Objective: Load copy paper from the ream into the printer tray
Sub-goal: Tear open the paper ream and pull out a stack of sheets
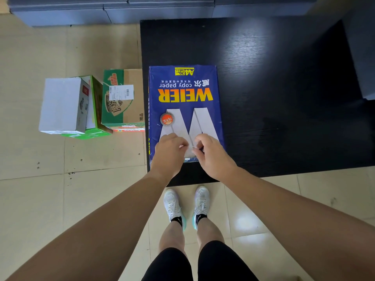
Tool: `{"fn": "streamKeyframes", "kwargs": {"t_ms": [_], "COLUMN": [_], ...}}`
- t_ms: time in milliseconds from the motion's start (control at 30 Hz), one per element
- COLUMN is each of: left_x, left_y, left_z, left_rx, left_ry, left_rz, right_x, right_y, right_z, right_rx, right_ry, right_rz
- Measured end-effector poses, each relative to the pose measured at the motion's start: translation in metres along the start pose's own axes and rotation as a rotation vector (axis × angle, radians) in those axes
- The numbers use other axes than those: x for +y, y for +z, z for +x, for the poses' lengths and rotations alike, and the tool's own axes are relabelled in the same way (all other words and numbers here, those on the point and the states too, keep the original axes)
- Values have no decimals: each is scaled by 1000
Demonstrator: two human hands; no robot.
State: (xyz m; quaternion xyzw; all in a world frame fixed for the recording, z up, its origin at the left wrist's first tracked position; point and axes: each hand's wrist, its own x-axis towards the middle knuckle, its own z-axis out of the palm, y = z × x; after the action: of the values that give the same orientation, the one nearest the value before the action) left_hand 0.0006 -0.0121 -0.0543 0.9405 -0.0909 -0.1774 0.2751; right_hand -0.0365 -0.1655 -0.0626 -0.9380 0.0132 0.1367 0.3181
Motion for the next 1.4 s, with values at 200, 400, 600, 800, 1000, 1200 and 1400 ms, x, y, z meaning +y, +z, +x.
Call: {"fn": "streamKeyframes", "kwargs": {"t_ms": [200, 400, 600, 800, 1000, 1200, 1400], "left_x": [-3, -4, -3, -1, 0, -1, -6], "left_y": [2, 3, 9, 6, 1, -2, 0], "left_z": [0, 1, -1, -9, -9, -14, -34], "left_rx": [-12, -6, -26, -72, -50, -66, -101], "left_ry": [2, -1, -35, -20, -48, -43, -77], "left_rz": [-40, -109, -43, 7, -104, -141, -260], "right_x": [8, 5, 12, 7, 7, 7, 0], "right_y": [-1, 5, -4, -1, -1, 6, 5], "right_z": [1, 2, -1, -1, -3, -9, -28], "right_rx": [81, 77, 7, 39, 24, 33, 58], "right_ry": [-8, 63, 33, 20, 45, 75, 41], "right_rz": [52, 61, 104, 41, 50, 96, 135]}}
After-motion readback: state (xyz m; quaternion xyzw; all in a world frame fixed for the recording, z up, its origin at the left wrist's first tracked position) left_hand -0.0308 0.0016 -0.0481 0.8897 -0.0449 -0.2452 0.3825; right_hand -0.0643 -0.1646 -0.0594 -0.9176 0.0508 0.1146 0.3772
